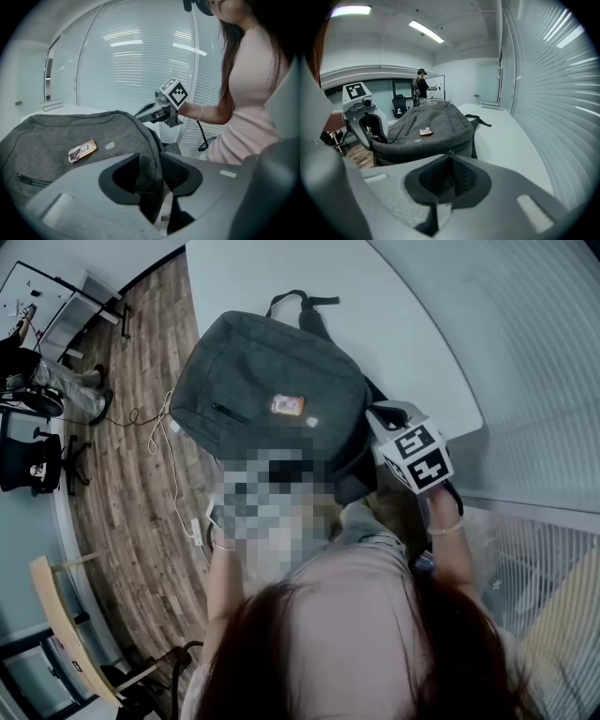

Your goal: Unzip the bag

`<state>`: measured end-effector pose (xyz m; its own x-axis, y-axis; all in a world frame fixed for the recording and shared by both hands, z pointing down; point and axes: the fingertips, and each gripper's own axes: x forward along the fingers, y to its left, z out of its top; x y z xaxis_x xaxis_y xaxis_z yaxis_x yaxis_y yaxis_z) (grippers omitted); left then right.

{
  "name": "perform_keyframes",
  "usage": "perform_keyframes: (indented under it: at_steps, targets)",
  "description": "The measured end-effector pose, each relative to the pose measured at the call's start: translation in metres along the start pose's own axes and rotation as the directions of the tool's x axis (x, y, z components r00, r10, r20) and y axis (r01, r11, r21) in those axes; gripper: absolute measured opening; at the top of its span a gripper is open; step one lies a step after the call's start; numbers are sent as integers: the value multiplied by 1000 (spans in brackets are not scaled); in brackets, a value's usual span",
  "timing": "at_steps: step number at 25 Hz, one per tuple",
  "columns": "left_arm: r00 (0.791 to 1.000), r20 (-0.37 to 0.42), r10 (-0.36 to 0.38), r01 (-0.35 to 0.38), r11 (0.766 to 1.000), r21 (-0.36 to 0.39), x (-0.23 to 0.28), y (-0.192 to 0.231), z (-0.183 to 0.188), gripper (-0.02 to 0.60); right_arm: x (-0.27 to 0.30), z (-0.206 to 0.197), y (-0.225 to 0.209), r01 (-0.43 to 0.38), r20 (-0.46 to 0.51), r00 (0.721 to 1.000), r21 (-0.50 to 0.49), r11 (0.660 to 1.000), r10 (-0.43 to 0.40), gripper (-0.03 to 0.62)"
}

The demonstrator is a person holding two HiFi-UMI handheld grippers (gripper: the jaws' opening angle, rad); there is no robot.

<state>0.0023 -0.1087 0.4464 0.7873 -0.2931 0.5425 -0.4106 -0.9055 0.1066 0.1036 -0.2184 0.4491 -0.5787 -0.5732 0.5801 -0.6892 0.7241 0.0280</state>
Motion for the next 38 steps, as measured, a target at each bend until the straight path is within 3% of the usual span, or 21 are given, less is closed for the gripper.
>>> perform_keyframes:
  at_steps: [13,17,27,32,38]
  targets:
    - [987,-24,157,-158,987,-25,12,5,11,190,-4,0,2,-106,31,994,-41,994,107,11]
    - [983,3,183,-183,982,-37,18,5,19,193,-5,-1,9,-140,43,989,-49,989,142,11]
    - [982,-40,183,-183,983,-5,32,8,26,193,-7,-2,13,-114,23,993,-31,993,115,11]
    - [984,-25,175,-175,985,-7,38,10,42,187,-7,-3,12,-117,12,993,-32,993,117,11]
    - [980,-47,191,-188,981,51,53,20,51,176,-1,-1,20,-98,-8,995,-20,995,97,11]
